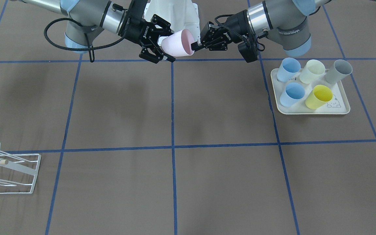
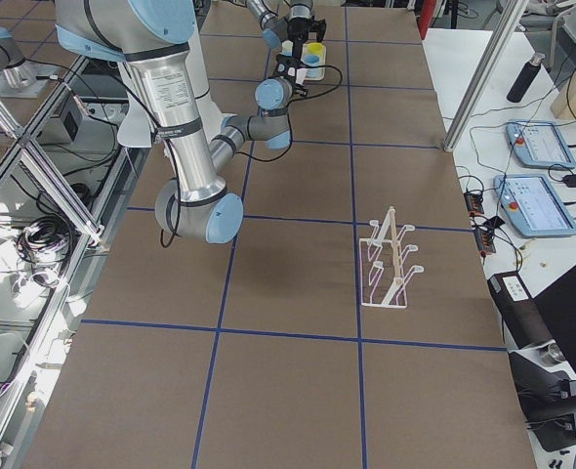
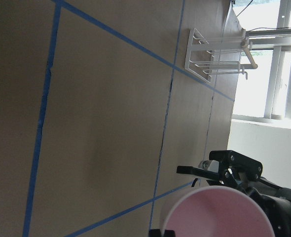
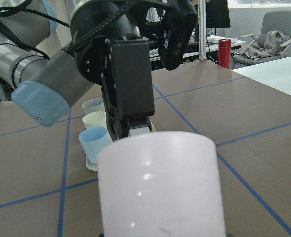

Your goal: Transfer IKEA cup to right arm and place on rack

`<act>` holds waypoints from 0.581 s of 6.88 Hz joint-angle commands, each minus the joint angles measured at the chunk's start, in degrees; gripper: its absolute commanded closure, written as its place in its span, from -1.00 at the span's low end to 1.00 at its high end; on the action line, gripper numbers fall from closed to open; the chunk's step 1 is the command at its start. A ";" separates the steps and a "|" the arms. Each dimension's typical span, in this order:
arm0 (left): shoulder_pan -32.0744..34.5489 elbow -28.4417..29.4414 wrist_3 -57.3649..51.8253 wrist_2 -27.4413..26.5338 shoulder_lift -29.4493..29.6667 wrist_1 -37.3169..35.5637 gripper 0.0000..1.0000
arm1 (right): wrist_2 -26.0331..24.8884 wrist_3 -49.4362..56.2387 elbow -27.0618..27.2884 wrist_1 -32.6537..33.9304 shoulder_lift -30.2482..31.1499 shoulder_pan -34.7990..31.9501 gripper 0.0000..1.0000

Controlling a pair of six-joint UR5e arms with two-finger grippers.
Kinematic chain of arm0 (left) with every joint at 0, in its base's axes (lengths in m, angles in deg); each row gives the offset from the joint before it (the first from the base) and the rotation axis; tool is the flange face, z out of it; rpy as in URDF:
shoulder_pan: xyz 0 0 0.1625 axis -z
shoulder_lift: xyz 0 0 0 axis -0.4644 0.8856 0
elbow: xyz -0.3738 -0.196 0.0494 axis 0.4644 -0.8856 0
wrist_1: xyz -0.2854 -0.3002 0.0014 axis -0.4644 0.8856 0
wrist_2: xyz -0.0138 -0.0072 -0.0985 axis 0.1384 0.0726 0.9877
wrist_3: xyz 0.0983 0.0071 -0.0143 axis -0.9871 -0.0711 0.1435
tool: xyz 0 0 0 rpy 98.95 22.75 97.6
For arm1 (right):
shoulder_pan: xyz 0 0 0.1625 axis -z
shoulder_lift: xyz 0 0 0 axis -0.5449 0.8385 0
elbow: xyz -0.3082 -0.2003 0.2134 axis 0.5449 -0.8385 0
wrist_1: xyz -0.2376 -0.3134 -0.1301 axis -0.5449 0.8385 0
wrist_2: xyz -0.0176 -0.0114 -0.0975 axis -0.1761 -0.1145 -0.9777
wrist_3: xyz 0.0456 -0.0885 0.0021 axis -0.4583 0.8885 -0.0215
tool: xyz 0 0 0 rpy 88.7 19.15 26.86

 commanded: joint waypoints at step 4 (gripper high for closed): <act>0.06 -0.35 -0.51 0.08 0.38 -0.16 -0.99 | -0.02 -0.10 0.15 0.01 0.07 -0.01 -0.03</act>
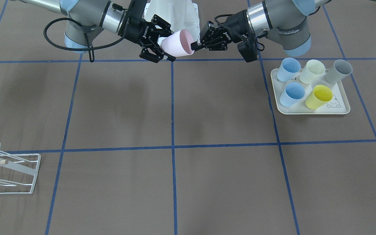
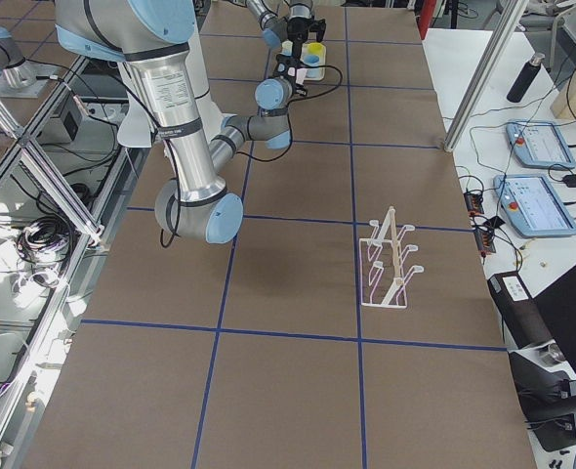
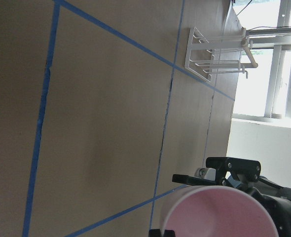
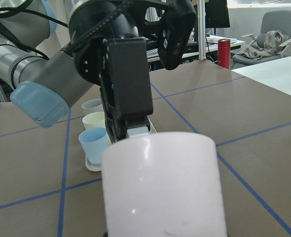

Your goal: Transfer IKEA cup to right arm and place on rack

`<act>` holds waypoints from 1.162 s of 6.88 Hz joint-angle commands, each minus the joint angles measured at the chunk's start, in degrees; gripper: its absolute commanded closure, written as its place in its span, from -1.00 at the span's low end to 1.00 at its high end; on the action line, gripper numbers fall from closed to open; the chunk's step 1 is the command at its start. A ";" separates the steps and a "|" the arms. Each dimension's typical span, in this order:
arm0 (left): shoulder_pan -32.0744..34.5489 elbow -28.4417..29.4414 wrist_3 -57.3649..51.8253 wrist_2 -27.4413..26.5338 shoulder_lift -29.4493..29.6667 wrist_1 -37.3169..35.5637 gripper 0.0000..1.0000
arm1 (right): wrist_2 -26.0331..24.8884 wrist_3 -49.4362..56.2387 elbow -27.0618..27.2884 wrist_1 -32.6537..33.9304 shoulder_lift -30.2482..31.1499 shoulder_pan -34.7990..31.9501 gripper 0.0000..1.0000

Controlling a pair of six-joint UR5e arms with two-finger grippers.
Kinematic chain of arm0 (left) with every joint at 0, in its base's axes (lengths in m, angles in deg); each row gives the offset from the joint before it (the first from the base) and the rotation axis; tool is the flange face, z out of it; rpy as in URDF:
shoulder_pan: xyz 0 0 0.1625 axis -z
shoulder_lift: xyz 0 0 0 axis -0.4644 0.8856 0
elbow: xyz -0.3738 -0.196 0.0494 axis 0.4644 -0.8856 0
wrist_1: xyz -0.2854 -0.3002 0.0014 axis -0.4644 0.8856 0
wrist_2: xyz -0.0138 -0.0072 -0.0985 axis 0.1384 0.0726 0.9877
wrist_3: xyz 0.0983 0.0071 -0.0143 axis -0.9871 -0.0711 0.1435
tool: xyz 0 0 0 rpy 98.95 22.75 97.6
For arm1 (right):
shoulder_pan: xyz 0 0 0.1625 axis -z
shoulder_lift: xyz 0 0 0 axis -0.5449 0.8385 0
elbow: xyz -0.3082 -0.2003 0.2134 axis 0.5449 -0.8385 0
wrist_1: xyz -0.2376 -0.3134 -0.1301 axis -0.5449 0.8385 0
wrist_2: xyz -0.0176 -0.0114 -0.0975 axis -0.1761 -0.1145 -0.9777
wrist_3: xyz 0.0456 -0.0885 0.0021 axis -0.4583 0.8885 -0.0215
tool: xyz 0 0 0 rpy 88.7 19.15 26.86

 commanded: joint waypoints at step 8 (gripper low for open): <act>11.95 -9.44 -30.13 -0.15 -0.55 -44.85 -1.00 | 0.71 13.38 0.76 18.75 0.38 -12.79 0.21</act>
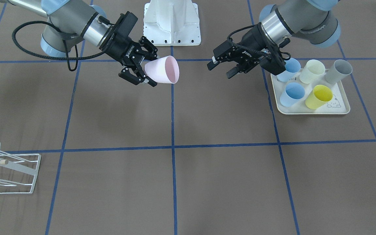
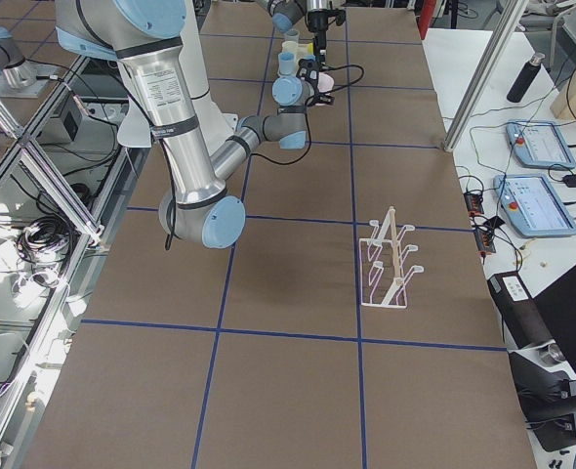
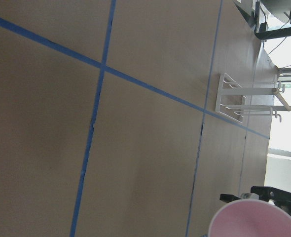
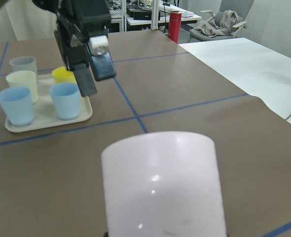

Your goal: Transfer IKEA cup to right arm and place on rack

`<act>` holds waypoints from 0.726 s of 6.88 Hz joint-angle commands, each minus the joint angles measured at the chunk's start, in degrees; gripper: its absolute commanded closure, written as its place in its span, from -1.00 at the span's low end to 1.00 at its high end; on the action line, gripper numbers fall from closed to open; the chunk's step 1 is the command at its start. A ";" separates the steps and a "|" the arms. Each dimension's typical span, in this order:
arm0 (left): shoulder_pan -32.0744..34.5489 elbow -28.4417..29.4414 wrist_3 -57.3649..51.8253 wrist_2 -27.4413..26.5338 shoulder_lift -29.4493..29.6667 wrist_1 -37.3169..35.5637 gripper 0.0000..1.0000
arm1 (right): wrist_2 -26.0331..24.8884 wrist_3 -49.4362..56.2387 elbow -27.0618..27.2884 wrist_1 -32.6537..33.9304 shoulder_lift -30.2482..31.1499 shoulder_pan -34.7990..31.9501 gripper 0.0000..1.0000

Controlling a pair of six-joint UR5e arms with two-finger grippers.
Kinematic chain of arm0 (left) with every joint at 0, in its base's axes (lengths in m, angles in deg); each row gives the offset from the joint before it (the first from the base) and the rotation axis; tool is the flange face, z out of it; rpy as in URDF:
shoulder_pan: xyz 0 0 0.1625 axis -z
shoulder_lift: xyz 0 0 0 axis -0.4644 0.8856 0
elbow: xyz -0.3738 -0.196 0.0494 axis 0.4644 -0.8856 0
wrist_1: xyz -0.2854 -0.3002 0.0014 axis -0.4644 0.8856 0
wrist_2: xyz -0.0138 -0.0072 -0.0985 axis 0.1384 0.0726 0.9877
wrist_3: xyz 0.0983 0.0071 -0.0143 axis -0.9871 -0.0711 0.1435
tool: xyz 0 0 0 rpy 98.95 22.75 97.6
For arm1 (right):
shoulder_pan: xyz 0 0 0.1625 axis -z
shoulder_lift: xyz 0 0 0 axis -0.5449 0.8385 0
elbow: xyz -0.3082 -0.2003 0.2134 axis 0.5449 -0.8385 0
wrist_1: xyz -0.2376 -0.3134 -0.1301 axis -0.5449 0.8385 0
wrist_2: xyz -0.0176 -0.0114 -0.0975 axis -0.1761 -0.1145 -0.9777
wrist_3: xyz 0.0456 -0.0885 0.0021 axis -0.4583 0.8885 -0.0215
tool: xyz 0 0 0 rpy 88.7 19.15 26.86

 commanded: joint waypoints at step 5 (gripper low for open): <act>20.59 -9.87 -59.65 0.60 -11.77 -36.10 -1.00 | -0.54 50.92 4.33 34.33 0.13 -22.78 0.43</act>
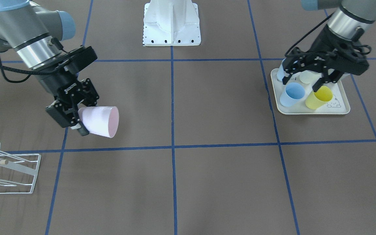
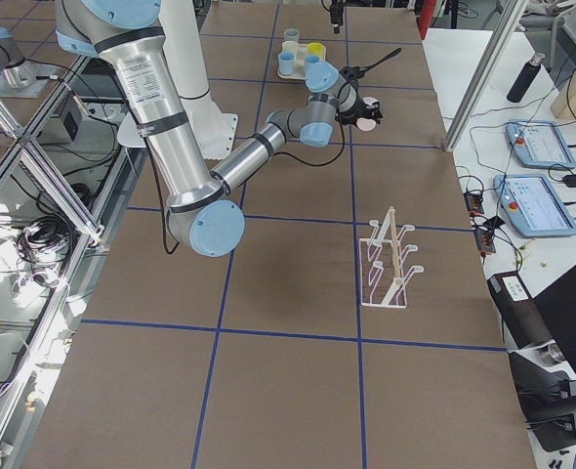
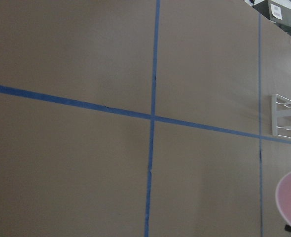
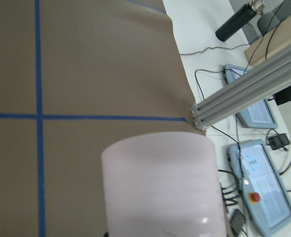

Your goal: Transfer IKEA cup to right arm and place on rack

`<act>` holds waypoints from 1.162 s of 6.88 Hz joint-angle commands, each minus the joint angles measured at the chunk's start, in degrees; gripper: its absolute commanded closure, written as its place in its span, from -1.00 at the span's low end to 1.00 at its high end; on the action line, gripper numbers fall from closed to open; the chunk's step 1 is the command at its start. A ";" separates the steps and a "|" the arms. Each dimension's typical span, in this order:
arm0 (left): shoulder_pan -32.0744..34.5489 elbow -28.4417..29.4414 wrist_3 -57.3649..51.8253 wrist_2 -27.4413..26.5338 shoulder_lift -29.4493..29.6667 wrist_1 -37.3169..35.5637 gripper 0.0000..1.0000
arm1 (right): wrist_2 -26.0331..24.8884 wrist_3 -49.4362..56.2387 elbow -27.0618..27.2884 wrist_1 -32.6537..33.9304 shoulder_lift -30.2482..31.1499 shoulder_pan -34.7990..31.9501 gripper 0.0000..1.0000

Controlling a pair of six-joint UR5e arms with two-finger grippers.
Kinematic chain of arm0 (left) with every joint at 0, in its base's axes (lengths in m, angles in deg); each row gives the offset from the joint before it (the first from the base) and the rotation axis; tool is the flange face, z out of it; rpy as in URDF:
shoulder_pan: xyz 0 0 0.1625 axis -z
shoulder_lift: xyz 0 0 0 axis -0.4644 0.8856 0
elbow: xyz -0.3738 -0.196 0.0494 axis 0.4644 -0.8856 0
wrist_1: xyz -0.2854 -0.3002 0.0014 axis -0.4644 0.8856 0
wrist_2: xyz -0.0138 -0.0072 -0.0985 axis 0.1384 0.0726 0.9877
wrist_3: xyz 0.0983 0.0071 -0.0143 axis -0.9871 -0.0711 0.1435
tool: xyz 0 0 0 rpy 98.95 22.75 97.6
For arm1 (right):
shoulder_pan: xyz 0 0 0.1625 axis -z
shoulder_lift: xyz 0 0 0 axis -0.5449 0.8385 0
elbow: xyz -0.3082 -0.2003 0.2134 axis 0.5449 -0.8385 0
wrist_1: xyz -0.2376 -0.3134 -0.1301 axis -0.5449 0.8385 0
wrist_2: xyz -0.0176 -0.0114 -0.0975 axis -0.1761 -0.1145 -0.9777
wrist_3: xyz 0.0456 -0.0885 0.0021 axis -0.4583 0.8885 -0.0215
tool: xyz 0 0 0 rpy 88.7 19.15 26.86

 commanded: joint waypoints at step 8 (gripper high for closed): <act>4.87 0.13 -8.83 1.89 -4.74 -0.49 -1.00 | -19.45 71.52 -7.23 11.53 3.92 -15.13 0.45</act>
